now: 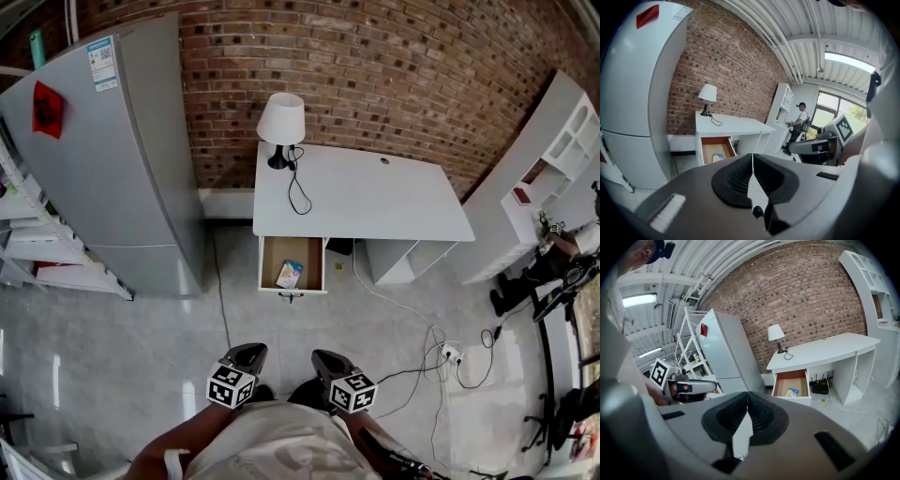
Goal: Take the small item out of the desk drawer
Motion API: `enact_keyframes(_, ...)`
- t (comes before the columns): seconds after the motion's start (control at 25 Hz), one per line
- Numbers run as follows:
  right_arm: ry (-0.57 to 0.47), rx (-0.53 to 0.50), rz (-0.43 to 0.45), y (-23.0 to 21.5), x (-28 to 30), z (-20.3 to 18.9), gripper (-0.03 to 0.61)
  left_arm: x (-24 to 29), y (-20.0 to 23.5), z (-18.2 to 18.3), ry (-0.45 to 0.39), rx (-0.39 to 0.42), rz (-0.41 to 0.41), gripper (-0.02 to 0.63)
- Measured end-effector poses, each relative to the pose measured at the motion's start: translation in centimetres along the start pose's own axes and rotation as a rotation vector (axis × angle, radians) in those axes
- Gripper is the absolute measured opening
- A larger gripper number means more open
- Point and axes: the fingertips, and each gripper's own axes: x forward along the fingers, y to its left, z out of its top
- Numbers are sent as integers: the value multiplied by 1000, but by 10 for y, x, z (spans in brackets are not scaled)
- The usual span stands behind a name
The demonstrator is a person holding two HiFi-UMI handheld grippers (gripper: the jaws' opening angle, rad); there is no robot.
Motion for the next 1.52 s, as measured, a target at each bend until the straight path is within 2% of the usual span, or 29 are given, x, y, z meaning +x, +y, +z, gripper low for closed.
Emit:
enact_keyframes(0.2,9,-16,-11,-3,-2,3,6,1,1,11,-38,6,-4,12)
enact_keyframes(0.68,13,-12,-45,-7,-1,3,6,5,13,12,-43,-19,-2,12)
enact_keyframes(0.92,14,8,-66,-16,-6,6,6,12,13,15,-26,-20,-12,12)
enact_keyframes(1.28,24,35,-34,-28,25,7,6,23,36,14,1,-37,33,12)
enact_keyframes(1.52,25,56,-30,-52,33,19,6,48,36,23,30,-33,30,12)
